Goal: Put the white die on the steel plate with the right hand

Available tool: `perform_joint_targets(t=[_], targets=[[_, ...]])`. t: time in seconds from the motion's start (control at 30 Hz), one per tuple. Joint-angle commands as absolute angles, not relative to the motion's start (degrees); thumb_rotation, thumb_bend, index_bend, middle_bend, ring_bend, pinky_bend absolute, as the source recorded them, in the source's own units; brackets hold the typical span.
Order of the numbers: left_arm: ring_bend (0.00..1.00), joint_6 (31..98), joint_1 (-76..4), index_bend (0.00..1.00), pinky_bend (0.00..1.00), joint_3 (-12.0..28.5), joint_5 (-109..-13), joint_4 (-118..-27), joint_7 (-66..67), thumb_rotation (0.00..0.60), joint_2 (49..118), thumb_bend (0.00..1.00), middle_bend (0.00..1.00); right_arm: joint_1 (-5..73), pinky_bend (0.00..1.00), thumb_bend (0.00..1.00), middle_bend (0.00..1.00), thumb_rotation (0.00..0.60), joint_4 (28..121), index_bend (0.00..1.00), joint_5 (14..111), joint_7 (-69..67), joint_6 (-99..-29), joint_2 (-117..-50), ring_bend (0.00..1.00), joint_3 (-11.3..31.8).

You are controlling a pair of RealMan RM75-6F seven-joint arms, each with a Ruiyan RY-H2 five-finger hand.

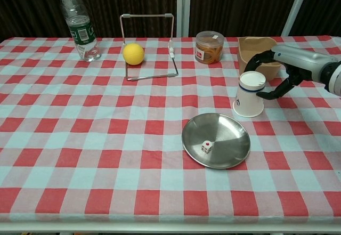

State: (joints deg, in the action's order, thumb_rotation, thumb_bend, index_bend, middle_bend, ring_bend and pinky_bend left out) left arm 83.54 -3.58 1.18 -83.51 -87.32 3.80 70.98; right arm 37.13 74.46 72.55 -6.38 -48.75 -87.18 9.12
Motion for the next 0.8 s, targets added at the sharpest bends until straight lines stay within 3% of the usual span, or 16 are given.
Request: perform_joint_targets(t=[0.03,0.3,0.8], targets=[[0.09,83.5,-3.5,0.2,0.0,1.1,-83.4,-87.3,3.7,0.6,70.9,0.02,0.2,36.2,0.05,0.3,0.31,0.6,78.5,0.5,77.0,-11.3,-51.6,-85.0,0.05,8.7],[0.09,83.6,-3.6,0.2,0.0,1.1,-83.8,-87.5,4.1,0.6,71.0,0.02,0.2,36.0,0.05,0.3,0.33,0.6,86.6,0.51,91.3,-19.3,-57.1,-80.2,0.07,3.7],[0.09,83.9,-3.1,0.2,0.0,1.0,-83.5,-86.9,3.4,0.6,71.3,0.02,0.2,38.0,0.05,0.3,0.33,0.6,80.0,0.51,95.0,-19.0,-56.3,-87.7,0.07,-0.4]])
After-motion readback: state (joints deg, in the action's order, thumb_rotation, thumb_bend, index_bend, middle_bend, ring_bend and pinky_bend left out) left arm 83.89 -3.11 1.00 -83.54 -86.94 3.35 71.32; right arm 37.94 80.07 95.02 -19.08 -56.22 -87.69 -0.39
